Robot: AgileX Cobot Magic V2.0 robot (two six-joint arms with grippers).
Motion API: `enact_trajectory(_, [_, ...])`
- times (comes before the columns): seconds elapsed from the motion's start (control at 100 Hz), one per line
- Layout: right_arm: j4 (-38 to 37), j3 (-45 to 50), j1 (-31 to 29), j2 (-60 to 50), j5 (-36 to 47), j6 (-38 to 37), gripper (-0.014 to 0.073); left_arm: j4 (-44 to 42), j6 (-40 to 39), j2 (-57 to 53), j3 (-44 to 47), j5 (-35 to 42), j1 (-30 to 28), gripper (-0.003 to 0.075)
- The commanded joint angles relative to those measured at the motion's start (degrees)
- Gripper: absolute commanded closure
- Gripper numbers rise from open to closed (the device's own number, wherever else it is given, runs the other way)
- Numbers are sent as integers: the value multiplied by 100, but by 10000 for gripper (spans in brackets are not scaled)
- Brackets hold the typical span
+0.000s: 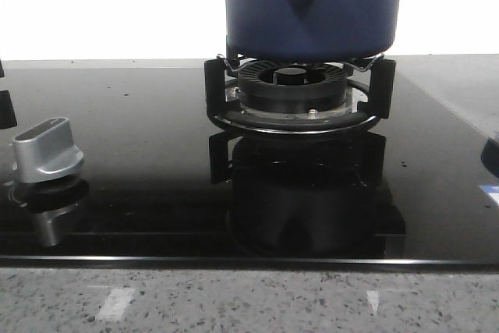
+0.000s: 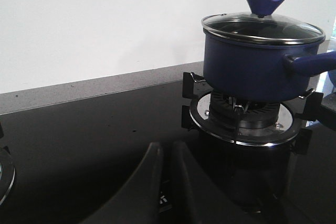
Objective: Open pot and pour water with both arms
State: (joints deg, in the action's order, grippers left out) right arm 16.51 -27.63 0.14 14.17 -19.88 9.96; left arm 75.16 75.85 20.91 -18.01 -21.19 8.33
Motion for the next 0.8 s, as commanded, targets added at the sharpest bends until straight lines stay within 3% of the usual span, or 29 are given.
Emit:
enact_trajectory(0.0, [2, -133, 12, 35, 489, 73, 662, 225, -47, 46, -145, 119, -23, 740])
enact_trajectory(0.3, [2, -133, 12, 35, 489, 73, 662, 225, -47, 46, -121, 93, -23, 740])
enact_trajectory(0.4, [2, -133, 12, 35, 489, 73, 662, 39, -99, 37, -132, 443, -61, 741])
enact_trajectory(0.45, [2, -133, 12, 35, 489, 73, 662, -317, -482, 24, -141, 629, -124, 741])
enact_trajectory(0.52, [2, -133, 12, 35, 489, 73, 662, -1596, -1797, 1, -141, 740, -196, 741])
enact_trajectory(0.56, [2, -133, 12, 35, 489, 73, 662, -2987, -2863, -42, -141, 740, -198, 740])
enact_trajectory(0.66, [2, -133, 12, 35, 489, 73, 662, -5499, -5321, -160, -102, 815, -99, 741])
enact_trajectory(0.73, [2, -133, 12, 35, 489, 73, 662, -6841, -6320, -255, 79, 1379, 8, 740])
enact_trajectory(0.79, [2, -133, 12, 35, 489, 73, 662, -7142, -6474, -339, 330, 2087, 33, 741])
